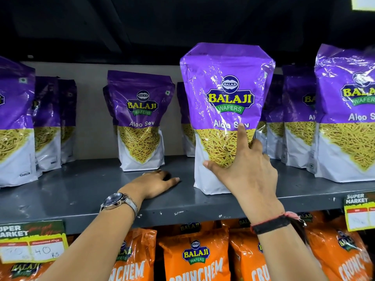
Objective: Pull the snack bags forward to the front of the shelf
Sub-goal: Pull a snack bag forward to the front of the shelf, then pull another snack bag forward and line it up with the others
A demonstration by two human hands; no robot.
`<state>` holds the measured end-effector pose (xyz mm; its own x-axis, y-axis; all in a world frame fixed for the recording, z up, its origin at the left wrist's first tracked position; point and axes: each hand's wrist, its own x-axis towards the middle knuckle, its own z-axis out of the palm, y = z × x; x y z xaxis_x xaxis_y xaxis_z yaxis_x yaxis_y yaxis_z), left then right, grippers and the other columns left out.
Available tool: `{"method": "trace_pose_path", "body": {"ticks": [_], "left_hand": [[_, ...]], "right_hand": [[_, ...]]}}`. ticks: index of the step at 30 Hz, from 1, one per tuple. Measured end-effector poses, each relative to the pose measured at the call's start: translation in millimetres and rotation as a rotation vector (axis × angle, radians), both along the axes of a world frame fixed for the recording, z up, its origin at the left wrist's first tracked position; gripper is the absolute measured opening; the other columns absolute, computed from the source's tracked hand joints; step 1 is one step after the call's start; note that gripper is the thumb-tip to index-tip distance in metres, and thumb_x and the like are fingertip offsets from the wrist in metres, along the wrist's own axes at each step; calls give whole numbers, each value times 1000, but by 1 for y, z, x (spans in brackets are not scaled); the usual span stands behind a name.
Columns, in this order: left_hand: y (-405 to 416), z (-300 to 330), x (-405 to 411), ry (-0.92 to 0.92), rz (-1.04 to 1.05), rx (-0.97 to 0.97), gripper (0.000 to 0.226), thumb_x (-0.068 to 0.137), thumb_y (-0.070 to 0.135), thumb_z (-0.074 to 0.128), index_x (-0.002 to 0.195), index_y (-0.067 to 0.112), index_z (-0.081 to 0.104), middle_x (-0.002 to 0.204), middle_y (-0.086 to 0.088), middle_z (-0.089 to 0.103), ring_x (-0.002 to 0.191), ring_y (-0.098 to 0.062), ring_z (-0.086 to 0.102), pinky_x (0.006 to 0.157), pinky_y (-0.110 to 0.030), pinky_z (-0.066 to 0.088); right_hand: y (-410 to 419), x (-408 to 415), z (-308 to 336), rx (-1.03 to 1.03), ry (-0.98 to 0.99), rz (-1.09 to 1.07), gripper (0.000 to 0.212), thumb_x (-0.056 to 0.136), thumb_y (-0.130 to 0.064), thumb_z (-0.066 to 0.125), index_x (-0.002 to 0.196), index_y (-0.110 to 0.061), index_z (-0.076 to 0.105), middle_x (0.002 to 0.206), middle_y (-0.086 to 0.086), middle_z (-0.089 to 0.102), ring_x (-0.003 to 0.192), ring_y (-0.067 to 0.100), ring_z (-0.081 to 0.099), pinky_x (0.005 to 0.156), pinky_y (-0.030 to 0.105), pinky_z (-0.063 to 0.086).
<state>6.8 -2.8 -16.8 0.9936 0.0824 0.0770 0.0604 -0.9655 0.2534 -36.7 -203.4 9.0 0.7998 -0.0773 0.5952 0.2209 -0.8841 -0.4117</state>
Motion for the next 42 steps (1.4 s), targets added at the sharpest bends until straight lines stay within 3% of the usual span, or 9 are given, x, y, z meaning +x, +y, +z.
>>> {"method": "trace_pose_path", "body": {"ticks": [11,16,17,20,23,27,30,34,42], "left_hand": [[-1,0,-1,26,6,3,65,91,58,30,145,22,32,156,-3,28,143,-24,26,116,-34,21],[-1,1,0,23,-10,14,65,91,57,30,145,20,33,155,-5,30,142,-24,28,116,-34,21],[0,2,-1,20,-17,10,63,92,56,31,144,19,35,154,-5,32,141,-24,30,115,-33,23],[7,6,-9,64,-48,19,62,92,55,31,143,22,36,153,-3,36,139,-23,34,116,-34,25],[38,12,-23,108,-2,89,63,92,54,32,146,22,30,155,-4,32,141,-23,31,115,-33,25],[103,14,-43,87,158,151,65,93,54,25,148,19,27,159,-5,21,146,-21,19,120,-33,14],[140,10,-52,71,179,162,62,93,53,27,144,19,35,156,-5,29,144,-21,25,119,-33,19],[157,2,-52,50,156,116,67,90,60,26,143,21,36,154,-6,32,142,-24,28,118,-37,22],[160,-4,-48,12,144,153,68,91,59,24,146,20,28,158,-6,24,145,-23,21,117,-39,15]], "right_hand": [[-1,-3,-1,-26,11,-1,108,74,-67,60,150,-26,-4,150,16,24,127,37,42,87,41,49],[3,-16,5,24,-39,17,115,71,-67,62,150,-24,-10,158,20,-5,144,39,14,96,49,46],[8,-18,5,26,-141,30,110,73,-65,62,151,-22,-2,158,22,1,144,40,16,98,51,45],[34,-14,7,66,-622,84,73,82,-50,58,139,-6,42,141,27,44,125,46,47,90,51,51],[82,-7,14,69,-787,252,52,86,-35,44,124,-2,56,124,21,61,111,39,61,84,41,56],[155,19,18,67,-638,434,49,89,-24,52,131,0,50,133,21,54,120,37,54,87,43,54],[203,46,14,-23,-285,438,69,94,-34,50,149,-7,16,155,21,20,140,37,26,111,46,32],[240,77,14,61,-57,362,98,87,-45,60,151,-15,-8,157,26,-4,145,42,5,115,56,20],[248,100,13,135,-58,157,118,75,-45,73,150,-20,-14,156,22,-18,145,42,-4,102,74,21]]}}
